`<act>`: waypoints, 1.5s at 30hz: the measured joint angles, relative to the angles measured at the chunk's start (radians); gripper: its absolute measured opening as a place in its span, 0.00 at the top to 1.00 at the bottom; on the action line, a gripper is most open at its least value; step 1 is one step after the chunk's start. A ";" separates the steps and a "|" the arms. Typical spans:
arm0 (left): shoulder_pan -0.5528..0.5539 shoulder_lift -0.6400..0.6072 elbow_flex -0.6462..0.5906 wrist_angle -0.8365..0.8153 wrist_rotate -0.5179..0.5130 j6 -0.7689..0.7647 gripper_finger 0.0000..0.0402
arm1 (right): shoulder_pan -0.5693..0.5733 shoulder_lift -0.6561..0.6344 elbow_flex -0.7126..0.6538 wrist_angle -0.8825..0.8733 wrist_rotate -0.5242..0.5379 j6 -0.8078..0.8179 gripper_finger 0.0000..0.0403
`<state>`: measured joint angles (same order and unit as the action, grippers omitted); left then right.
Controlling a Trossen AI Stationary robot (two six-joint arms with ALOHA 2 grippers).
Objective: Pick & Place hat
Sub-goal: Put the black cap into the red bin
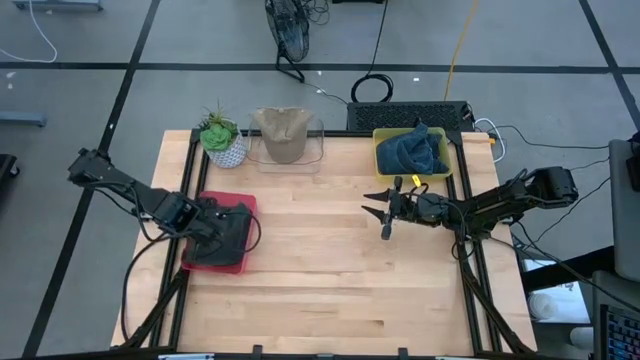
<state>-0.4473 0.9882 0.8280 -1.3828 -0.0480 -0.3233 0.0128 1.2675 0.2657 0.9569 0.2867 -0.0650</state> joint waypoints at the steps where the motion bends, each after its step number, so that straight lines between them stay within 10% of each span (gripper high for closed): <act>1: 0.000 0.000 0.000 0.010 -0.003 -0.001 0.98 | 0.000 0.000 0.000 0.000 0.000 0.000 0.68; 45: 0.041 0.081 -0.159 0.769 -0.180 -0.037 0.88 | 0.000 0.000 0.000 0.023 0.001 0.000 0.68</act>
<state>-0.4067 1.0694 0.6693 -0.6137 -0.2280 -0.3607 0.0128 1.2675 0.2661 0.9798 0.2874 -0.0647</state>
